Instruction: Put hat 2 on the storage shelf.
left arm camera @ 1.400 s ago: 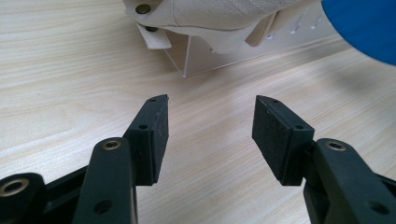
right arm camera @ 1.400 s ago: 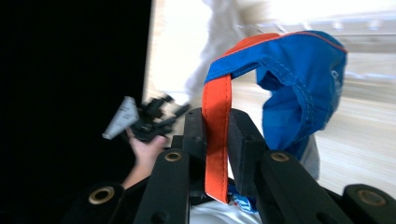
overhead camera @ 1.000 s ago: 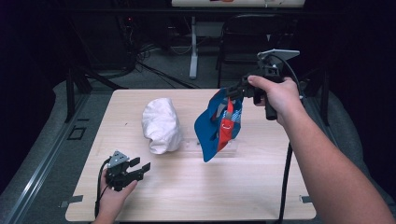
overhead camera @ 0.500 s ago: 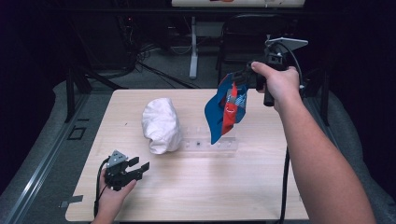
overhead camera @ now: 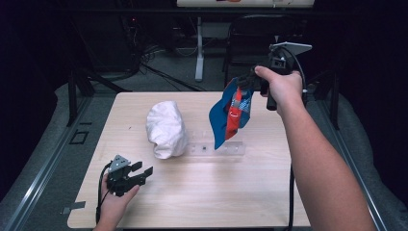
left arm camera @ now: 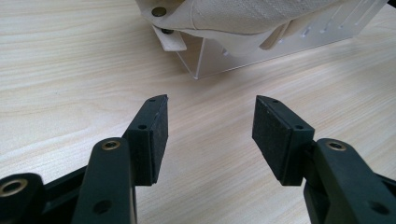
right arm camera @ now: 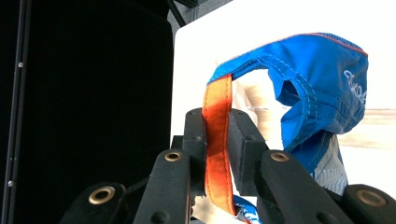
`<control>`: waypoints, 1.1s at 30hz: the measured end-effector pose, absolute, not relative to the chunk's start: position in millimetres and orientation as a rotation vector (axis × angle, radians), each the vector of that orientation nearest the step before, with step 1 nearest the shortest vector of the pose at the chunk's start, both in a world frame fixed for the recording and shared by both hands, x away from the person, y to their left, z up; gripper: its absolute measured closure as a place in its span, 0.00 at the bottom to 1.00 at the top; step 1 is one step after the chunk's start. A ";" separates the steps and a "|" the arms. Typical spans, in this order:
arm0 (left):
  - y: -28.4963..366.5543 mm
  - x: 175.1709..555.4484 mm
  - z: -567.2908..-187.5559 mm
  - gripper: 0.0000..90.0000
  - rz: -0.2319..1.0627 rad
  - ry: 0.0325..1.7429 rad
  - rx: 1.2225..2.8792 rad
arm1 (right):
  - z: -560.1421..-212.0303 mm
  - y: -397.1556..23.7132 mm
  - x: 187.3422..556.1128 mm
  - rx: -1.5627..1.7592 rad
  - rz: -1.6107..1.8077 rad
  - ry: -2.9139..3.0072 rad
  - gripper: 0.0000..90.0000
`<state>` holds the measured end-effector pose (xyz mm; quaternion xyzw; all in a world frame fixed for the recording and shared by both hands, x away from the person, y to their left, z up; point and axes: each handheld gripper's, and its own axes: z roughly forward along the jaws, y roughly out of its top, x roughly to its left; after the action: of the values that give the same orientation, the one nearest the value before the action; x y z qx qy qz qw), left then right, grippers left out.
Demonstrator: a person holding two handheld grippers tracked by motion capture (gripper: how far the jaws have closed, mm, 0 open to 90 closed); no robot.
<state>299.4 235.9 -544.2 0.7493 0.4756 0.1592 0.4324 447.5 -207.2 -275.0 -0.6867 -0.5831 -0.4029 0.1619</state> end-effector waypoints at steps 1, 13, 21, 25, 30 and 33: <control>235.8 299.5 -544.3 0.51 0.396 1.185 1.868 | -275.3 -207.7 447.4 -1.963 -1.147 -1.663 0.87; 235.6 299.6 -544.5 0.51 0.396 1.184 1.869 | -288.5 -206.3 451.4 -1.993 -1.131 -1.659 0.87; 230.7 297.4 -542.1 0.51 0.418 1.165 1.887 | -286.7 -205.5 451.4 -2.010 -1.154 -1.646 0.87; 210.9 292.9 -536.6 0.51 0.449 1.073 1.922 | -287.1 -206.8 451.0 -2.025 -1.162 -1.635 0.87; 165.7 297.2 -529.7 0.51 0.376 0.948 1.967 | -284.9 -204.5 448.5 -2.001 -1.154 -1.654 0.87; 137.4 302.9 -526.8 0.51 0.371 0.895 2.008 | -284.2 -201.9 447.7 -1.991 -1.152 -1.662 0.87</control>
<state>302.9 137.4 -526.8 0.8086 0.3606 0.1492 0.4404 447.7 -201.9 -284.2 -0.6936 -0.5789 -0.4011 0.1514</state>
